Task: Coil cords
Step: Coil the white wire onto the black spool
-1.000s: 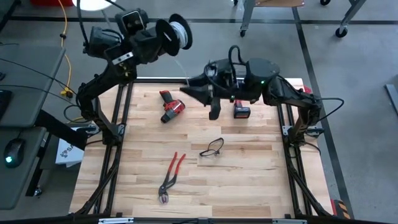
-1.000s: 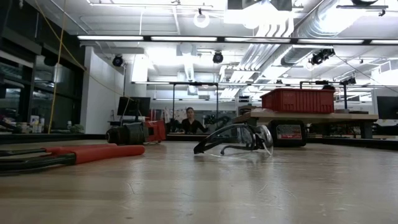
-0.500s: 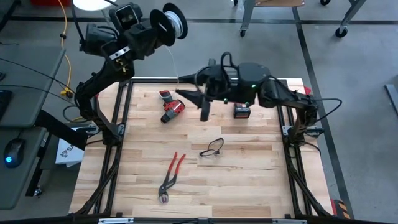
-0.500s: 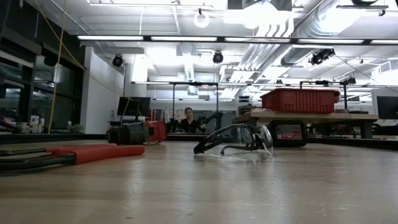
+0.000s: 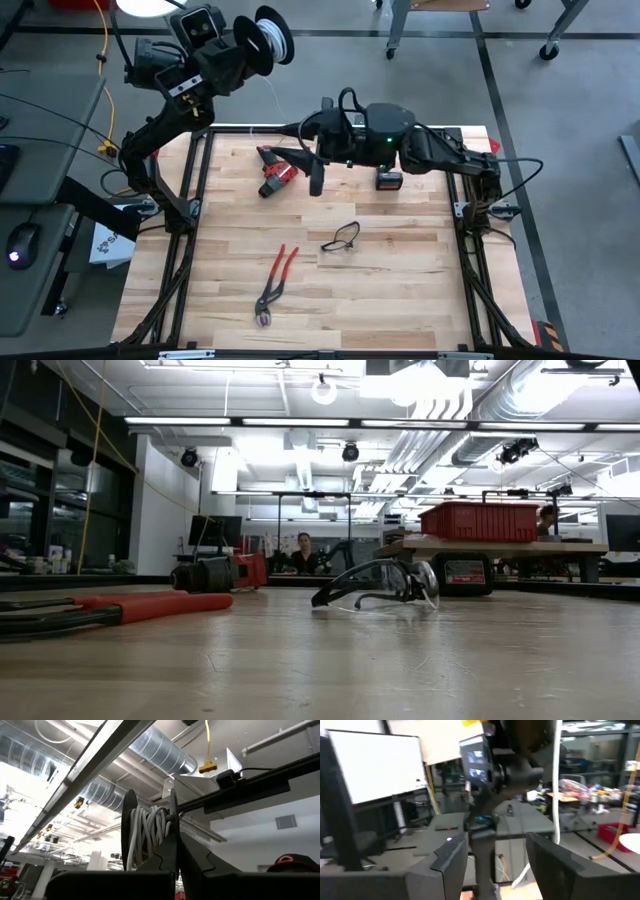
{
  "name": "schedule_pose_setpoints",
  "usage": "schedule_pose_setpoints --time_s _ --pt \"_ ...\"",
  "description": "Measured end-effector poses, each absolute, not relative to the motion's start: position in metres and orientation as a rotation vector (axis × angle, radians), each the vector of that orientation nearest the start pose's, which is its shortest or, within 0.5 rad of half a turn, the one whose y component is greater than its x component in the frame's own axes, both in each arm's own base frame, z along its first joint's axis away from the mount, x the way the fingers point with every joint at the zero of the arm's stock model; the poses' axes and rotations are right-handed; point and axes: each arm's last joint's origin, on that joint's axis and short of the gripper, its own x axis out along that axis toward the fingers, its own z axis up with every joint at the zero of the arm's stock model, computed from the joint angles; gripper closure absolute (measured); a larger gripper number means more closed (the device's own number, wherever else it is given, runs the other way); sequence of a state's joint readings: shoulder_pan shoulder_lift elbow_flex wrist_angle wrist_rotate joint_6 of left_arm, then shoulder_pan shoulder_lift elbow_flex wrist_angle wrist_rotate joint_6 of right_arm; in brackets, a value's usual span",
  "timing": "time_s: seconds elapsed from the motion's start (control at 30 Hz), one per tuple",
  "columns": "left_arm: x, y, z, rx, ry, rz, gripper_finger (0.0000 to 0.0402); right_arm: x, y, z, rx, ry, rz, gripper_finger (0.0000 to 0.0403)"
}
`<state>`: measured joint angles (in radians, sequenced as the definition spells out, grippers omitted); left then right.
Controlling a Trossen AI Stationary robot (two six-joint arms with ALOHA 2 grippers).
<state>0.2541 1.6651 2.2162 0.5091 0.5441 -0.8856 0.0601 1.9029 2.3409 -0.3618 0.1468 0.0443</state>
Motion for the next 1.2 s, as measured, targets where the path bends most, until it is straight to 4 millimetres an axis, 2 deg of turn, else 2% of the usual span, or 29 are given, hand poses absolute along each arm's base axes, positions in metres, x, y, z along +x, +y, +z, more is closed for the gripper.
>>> schedule_pose_setpoints --time_s 0.23,0.4,0.53,0.6,0.73,1.0,1.1,1.2 --pt "0.261 0.055 0.627 -0.400 -0.779 -0.661 0.0401 0.379 0.046 0.534 -0.015 -0.122 0.028 0.0210" --pt "0.261 0.055 0.627 -0.402 -0.777 -0.662 0.0401 0.367 0.061 0.544 -0.176 -0.167 -0.036 0.0210" --pt "0.260 0.055 0.627 -0.401 -0.778 -0.663 0.0401 0.367 0.056 0.544 -0.213 -0.148 -0.214 0.0210" --pt "0.261 0.054 0.627 -0.402 -0.777 -0.664 0.0401 0.370 0.051 0.542 -0.212 -0.141 -0.246 0.0210" --pt "0.261 0.054 0.627 -0.398 -0.780 -0.660 0.0401 0.379 0.040 0.537 -0.163 -0.134 -0.270 0.0210" --pt "0.261 0.054 0.627 -0.390 -0.786 -0.653 0.0401 0.391 0.030 0.529 -0.079 -0.139 -0.196 0.0211" --pt "0.260 0.054 0.627 -0.389 -0.790 -0.653 0.0401 0.391 0.030 0.528 -0.061 -0.133 -0.194 0.0229" --pt "0.260 0.054 0.628 -0.387 -0.795 -0.652 0.0401 0.391 0.030 0.529 -0.057 -0.134 -0.195 0.0276"
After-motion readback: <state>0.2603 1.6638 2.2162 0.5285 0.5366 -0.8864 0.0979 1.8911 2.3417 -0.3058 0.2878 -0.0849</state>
